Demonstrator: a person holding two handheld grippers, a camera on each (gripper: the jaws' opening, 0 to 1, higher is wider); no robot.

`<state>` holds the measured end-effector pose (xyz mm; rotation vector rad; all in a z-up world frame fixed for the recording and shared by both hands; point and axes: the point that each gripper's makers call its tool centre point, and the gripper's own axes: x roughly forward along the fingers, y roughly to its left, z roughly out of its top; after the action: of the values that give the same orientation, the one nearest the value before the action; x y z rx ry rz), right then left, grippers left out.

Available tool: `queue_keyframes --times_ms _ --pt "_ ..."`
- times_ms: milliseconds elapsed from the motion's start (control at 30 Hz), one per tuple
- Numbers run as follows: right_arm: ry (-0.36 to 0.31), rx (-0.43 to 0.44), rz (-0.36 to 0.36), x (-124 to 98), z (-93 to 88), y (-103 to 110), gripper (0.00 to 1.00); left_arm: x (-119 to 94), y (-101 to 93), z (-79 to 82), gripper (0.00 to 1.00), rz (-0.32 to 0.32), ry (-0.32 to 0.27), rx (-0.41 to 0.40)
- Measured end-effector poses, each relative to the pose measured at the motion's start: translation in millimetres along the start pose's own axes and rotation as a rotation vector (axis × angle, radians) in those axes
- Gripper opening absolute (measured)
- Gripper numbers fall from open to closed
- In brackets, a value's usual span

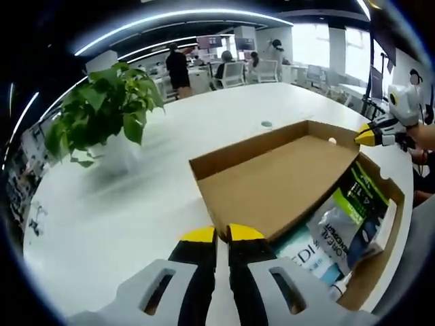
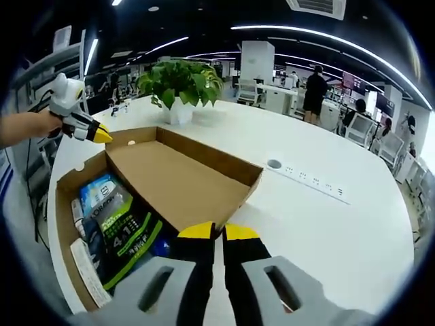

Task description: Operate the shoe box by opening the lid, removing the specified soft item, and placing it in the target area until the item is outside and the box remains undamaged.

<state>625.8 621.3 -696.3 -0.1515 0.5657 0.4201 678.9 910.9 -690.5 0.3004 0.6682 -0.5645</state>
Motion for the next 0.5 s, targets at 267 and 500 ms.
queue_keyframes --times_ms 267,500 --pt "0.008 0.007 0.002 2.2 -0.6 -0.6 0.02 4.3 1.3 -0.9 0.02 -0.004 0.019 -0.022" --pt "0.011 0.020 0.002 3.6 -0.8 -1.2 0.02 6.4 1.7 -2.3 0.02 -0.010 0.034 -0.047"
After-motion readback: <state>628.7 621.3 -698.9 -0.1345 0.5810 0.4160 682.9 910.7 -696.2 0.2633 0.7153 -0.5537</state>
